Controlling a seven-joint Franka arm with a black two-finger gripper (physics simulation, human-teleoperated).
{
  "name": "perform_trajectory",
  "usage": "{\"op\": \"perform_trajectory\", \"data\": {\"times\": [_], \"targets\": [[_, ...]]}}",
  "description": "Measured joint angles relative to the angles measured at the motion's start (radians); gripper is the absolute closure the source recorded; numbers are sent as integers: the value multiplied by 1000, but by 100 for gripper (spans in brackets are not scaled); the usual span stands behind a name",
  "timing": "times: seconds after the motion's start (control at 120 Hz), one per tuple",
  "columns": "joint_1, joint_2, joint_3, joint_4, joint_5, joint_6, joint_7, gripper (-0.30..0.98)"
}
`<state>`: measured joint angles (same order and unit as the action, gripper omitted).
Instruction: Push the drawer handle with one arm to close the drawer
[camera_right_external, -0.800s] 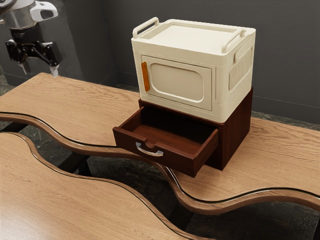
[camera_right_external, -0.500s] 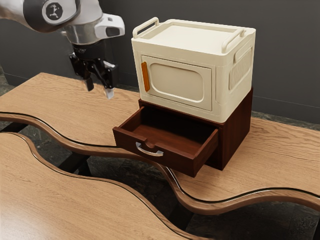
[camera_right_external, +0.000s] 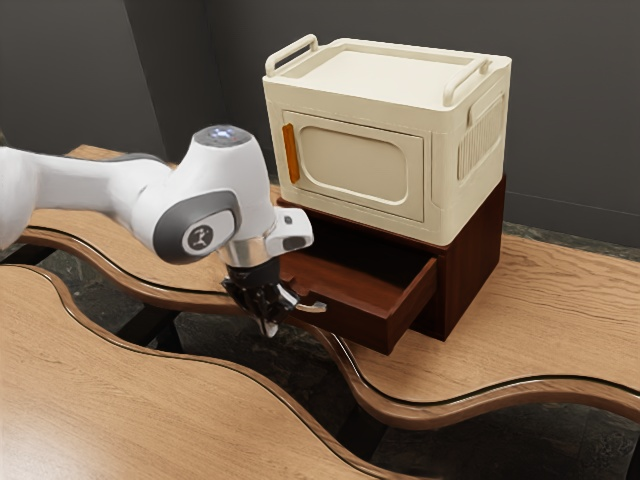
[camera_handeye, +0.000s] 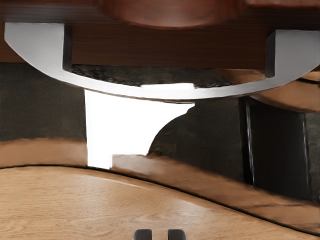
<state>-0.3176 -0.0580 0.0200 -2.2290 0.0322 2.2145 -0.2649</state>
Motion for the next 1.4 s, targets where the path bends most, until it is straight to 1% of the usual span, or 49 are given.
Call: {"op": "perform_trajectory", "data": {"times": [0.183,0.433,0.75,1.2,1.4], "targets": [[-2,56,0,8,-5,93,-23,77],[4,123,0,77,0,138,-44,78],[34,219,-4,206,26,153,-48,79],[49,359,-20,403,34,141,-18,79],[74,413,-44,476,39,131,1,79]]}}
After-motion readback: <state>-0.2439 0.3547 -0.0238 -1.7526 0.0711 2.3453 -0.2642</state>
